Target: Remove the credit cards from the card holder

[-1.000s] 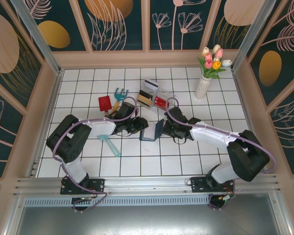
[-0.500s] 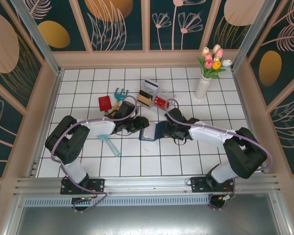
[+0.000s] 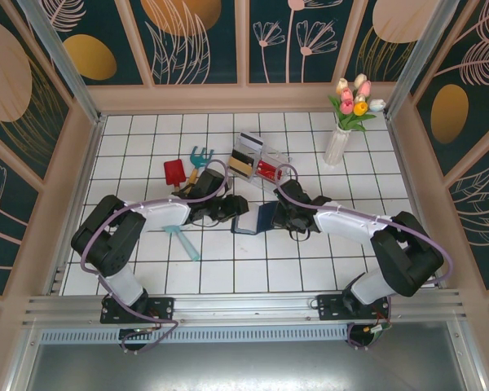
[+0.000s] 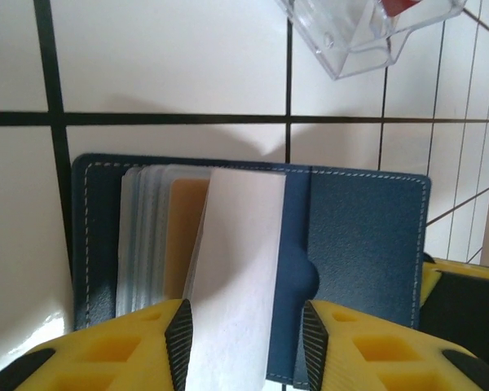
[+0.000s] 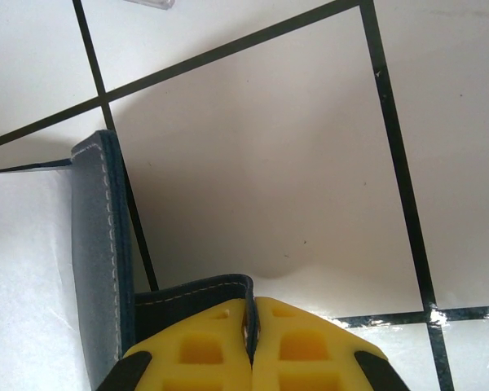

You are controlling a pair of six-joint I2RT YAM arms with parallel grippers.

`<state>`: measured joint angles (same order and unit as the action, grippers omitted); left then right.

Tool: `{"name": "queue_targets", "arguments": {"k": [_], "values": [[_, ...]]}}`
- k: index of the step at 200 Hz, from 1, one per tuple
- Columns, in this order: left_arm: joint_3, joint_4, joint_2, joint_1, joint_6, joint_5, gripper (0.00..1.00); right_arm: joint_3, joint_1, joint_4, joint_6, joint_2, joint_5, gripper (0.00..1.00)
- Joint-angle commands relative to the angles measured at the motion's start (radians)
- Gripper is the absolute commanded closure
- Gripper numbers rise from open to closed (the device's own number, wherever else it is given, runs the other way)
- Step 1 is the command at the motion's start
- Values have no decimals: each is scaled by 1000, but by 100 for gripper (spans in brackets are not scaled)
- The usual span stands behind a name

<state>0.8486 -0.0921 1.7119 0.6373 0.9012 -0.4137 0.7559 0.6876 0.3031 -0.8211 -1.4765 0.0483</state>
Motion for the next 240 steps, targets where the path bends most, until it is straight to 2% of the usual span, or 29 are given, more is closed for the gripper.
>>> {"name": "queue_targets", "arguments": {"k": [1, 54, 76, 143, 175, 240], "values": [[-19, 17, -4, 8, -21, -17, 56, -22, -9, 1, 2, -12, -17, 97], [-15, 55, 23, 8, -34, 24, 50, -30, -10, -4, 2, -11, -22, 97], [-16, 35, 29, 10, -30, 0, 57, -30, -10, -4, 4, -11, -24, 97], [-6, 20, 23, 22, -39, -17, 66, -29, -10, -6, 5, -15, -24, 97], [-5, 22, 13, 23, -44, -17, 66, -29, -10, -5, 7, -13, -24, 97], [-31, -122, 8, 33, -3, -126, 60, -33, -11, -12, 6, 0, -28, 97]]}}
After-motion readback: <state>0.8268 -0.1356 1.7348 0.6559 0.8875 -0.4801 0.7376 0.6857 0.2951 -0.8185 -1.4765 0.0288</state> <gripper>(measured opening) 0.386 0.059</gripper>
